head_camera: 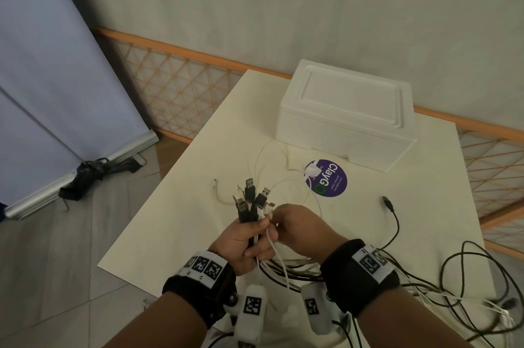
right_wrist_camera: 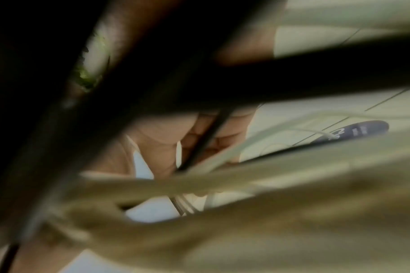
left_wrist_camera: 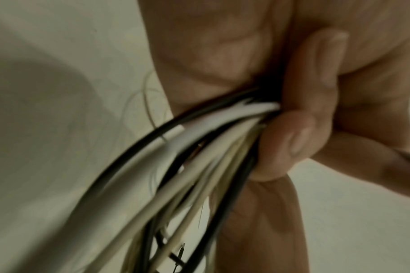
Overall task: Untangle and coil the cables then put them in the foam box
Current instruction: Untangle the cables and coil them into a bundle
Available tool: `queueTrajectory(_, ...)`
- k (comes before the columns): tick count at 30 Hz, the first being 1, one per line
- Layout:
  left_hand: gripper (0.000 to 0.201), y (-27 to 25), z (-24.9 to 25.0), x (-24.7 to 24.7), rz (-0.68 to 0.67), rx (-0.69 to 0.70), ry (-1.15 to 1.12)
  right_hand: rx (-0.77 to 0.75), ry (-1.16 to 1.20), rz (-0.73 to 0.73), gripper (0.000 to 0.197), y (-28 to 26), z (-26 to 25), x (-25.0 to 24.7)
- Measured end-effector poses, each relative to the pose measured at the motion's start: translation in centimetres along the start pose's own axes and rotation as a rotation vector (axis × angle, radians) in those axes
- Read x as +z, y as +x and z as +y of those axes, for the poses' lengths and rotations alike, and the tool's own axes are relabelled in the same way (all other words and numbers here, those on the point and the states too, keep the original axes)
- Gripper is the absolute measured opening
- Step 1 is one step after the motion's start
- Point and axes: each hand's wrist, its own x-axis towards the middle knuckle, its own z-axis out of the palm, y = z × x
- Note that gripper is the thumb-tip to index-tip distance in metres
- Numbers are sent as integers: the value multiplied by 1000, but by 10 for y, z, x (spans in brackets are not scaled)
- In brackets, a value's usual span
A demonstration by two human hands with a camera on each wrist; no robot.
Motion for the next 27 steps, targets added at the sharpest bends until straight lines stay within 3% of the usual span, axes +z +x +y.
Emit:
queueTrajectory(3, 24, 4, 2, 5, 157, -13, -13, 150, 63, 160, 10, 2, 7, 1)
queueTrajectory(6, 9, 12, 4, 7, 358, -21, -1, 254, 350, 307, 8, 0, 11, -6)
queueTrajectory(12, 31, 25, 3, 4, 349, -73, -108, 183, 777, 382, 10, -4, 1, -20)
queueTrajectory(16, 29, 35, 1, 4, 355, -119, -34, 128, 608, 424, 9, -10, 5, -25)
queueTrajectory(21, 10, 55, 7, 1, 517, -31, -76, 103, 607, 379, 11, -28, 4, -38)
queueTrajectory(24, 14, 62, 11, 3, 549, 4, -71, 135, 499, 316, 12, -41, 10, -38)
queueTrajectory(27, 15, 67, 13, 1, 585, 29, -69, 183, 442, 358, 13, -59, 23, -42)
